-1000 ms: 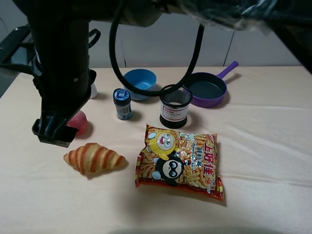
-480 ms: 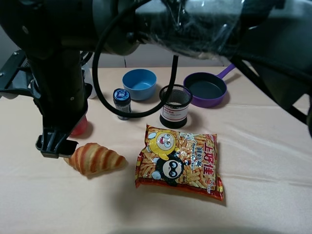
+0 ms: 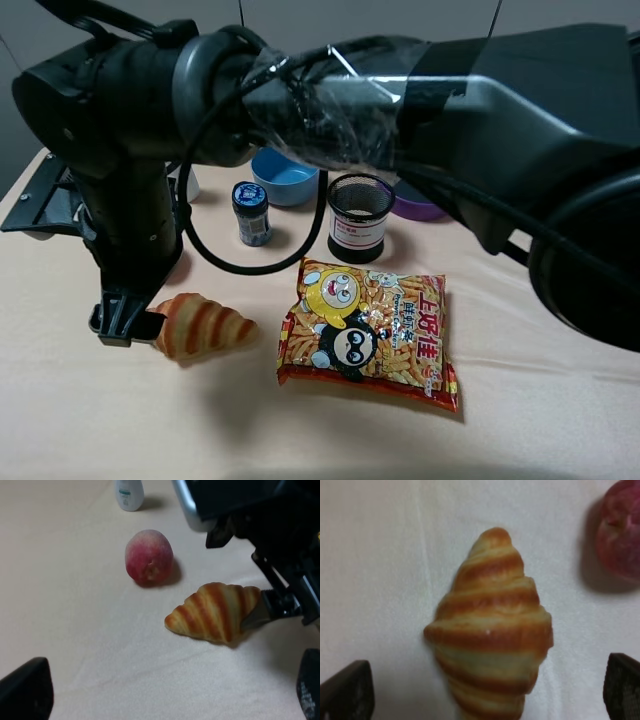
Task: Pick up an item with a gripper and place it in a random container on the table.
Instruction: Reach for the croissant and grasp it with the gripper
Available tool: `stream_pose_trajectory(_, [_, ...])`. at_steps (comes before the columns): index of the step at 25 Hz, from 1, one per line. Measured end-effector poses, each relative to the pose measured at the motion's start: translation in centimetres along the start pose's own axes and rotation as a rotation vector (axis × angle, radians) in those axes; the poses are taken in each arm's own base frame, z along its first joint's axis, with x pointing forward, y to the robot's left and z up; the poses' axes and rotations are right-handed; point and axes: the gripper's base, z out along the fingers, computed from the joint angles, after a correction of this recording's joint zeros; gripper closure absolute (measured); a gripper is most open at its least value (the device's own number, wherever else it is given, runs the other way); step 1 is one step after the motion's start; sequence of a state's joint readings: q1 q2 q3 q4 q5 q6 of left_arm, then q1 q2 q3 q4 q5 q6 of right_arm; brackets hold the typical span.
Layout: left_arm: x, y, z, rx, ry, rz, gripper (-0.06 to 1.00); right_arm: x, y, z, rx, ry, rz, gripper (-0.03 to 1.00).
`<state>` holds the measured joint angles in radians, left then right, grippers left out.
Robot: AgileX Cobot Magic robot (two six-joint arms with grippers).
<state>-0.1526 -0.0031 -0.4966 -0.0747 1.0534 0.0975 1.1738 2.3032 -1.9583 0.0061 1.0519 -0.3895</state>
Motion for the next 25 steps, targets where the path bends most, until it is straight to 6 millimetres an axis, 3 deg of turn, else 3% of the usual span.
stream_pose_trajectory(25, [0.0,0.0,0.0,0.000,0.000,0.000,-0.04,0.5,0.2,6.4,-0.019,0.037,-0.007,0.27])
